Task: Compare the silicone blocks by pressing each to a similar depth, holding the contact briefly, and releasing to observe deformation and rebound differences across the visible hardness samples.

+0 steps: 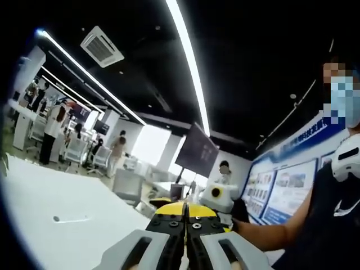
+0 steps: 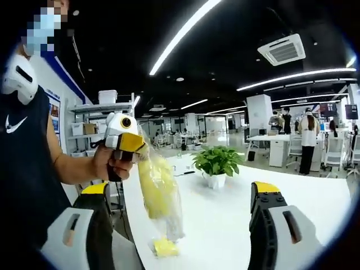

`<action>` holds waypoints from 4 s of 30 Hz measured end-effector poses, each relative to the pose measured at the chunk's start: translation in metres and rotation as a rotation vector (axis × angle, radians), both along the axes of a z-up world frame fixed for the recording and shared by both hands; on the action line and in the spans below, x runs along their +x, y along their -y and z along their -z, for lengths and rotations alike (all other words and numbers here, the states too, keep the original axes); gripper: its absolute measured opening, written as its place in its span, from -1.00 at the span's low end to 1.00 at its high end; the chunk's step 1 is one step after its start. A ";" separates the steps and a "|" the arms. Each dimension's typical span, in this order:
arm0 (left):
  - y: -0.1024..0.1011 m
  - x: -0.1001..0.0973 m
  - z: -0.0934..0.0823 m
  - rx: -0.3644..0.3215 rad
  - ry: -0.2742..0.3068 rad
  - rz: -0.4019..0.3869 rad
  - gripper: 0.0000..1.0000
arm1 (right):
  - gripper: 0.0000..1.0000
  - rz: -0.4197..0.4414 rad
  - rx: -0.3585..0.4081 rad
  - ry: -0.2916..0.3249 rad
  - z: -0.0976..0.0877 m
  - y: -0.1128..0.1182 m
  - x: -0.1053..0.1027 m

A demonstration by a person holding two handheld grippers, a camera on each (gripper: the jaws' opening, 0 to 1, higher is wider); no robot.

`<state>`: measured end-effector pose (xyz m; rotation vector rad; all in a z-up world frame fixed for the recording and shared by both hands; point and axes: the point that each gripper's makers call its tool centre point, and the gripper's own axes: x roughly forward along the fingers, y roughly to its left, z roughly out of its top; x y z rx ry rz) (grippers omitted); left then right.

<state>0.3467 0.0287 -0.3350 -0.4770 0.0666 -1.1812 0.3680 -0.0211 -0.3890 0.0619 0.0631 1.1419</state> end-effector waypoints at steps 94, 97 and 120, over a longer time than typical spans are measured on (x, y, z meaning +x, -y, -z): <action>0.025 0.053 0.305 -0.130 -0.794 -0.129 -1.00 | 0.93 0.380 -0.166 -0.159 0.207 0.154 -0.019; 0.022 0.053 0.316 -0.151 -0.841 -0.139 -1.00 | 0.93 0.384 -0.167 -0.173 0.215 0.154 -0.022; -0.010 0.073 0.404 0.113 -0.893 -0.396 -1.00 | 0.93 0.399 -0.178 -0.236 0.239 0.154 -0.028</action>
